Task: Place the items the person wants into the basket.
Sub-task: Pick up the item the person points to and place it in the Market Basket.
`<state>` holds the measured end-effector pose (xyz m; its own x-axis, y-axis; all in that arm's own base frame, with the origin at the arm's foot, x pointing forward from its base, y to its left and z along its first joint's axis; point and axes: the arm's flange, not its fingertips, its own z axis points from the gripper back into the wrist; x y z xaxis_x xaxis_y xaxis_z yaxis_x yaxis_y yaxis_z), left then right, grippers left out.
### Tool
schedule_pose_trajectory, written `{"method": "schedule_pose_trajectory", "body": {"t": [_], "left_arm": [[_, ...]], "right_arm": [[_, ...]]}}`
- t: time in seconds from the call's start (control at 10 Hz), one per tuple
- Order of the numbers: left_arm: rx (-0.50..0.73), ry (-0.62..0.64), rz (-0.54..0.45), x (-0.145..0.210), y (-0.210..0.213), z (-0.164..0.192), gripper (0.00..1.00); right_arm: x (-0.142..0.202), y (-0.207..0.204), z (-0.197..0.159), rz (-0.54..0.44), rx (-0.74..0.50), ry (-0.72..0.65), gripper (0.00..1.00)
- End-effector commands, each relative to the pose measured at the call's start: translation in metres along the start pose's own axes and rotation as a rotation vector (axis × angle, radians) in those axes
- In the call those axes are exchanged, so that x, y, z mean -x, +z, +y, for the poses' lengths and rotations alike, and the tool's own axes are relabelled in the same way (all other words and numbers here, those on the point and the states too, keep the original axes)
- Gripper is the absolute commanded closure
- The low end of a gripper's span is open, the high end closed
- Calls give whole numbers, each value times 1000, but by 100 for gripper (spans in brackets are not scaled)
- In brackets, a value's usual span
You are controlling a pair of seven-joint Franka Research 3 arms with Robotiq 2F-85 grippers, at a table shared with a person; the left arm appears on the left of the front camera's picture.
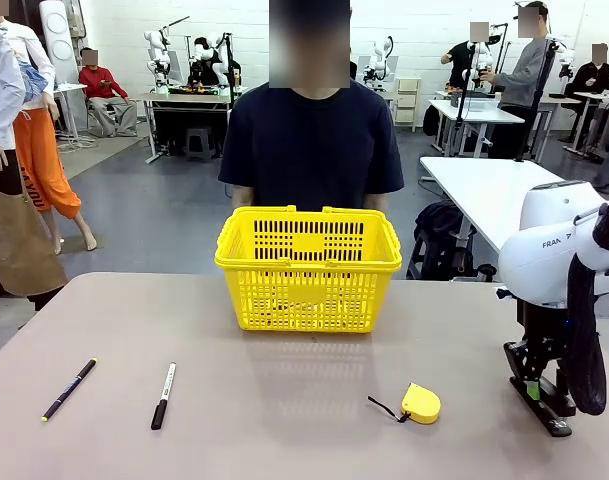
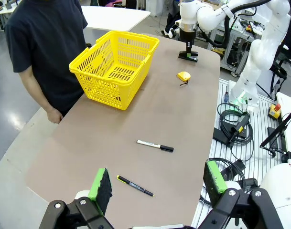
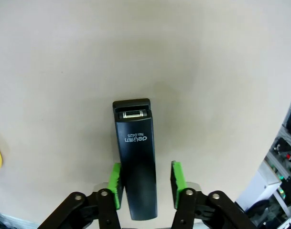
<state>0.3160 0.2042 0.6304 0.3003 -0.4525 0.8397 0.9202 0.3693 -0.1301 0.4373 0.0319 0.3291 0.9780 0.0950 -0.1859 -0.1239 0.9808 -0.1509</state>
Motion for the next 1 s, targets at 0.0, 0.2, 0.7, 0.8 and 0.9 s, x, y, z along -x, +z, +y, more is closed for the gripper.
{"method": "schedule_pose_trajectory", "body": {"t": [0.0,0.2,0.7,0.8,0.9], "left_arm": [[6,-20,-20,-1,2,1,0],[6,-20,-20,-1,2,1,0],[6,-20,-20,-1,2,1,0],[6,-20,-20,-1,2,1,0],[6,-20,-20,-1,2,1,0]], "right_arm": [[-4,3,0,30,-43,14,100],[-3,3,-1,34,-52,21,100],[39,79,6,-91,-119,2,78],[61,119,16,-160,-109,24,78],[83,164,29,-241,-88,31,78]]}}
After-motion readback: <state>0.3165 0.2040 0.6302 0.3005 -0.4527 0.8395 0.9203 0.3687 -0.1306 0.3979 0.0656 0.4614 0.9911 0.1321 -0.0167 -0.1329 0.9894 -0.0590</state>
